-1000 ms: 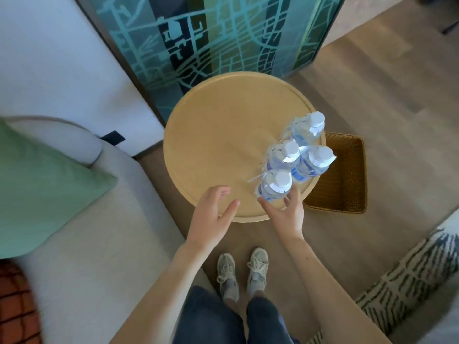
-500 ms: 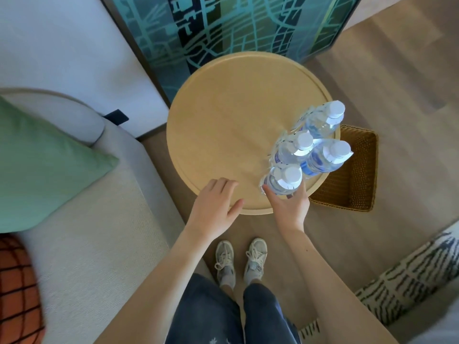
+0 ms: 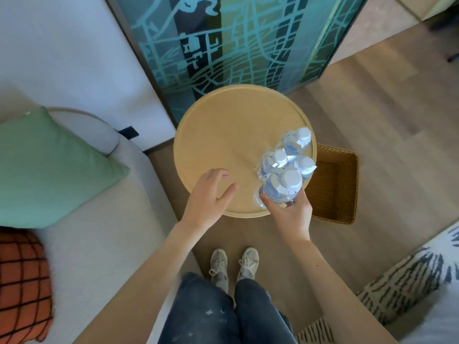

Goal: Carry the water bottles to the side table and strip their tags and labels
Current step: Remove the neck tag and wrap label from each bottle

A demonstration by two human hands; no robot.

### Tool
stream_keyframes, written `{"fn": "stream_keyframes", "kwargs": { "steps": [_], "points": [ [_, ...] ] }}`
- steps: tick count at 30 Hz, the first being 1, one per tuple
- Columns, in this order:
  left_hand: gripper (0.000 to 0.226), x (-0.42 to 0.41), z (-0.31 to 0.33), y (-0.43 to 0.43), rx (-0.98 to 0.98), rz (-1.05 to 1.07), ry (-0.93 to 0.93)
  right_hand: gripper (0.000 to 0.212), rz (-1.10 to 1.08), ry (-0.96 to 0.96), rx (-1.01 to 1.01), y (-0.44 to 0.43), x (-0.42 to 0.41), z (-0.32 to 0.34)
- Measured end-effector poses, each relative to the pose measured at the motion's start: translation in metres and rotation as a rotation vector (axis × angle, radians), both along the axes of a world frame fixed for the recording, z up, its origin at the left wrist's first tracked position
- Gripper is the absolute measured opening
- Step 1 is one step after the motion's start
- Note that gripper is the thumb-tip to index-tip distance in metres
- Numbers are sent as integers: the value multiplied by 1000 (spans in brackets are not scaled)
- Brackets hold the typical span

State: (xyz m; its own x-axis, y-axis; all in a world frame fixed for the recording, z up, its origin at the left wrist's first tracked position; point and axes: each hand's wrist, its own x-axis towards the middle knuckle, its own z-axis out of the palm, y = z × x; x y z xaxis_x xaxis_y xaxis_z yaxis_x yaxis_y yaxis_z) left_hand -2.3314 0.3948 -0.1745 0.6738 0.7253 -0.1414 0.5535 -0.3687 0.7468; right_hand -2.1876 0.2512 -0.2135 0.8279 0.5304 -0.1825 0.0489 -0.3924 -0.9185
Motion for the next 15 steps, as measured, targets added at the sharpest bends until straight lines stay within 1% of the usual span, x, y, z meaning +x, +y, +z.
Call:
{"fn": "stream_keyframes", "kwargs": {
  "steps": [3,6,8,11,15],
  "points": [
    [31,1,57,-4,-32,61,-111,59,69,-27,59,-5,7,56],
    [26,2,107,-8,19,95,-216,56,127,-23,139,-7,14,111],
    [26,2,133,-10,69,75,-270,52,159,-27,205,-7,18,141],
    [26,4,159,-12,155,26,-285,52,203,-48,303,-7,20,174],
    [26,8,175,-12,276,7,-342,49,254,-84,393,-6,20,198]
  ]
}}
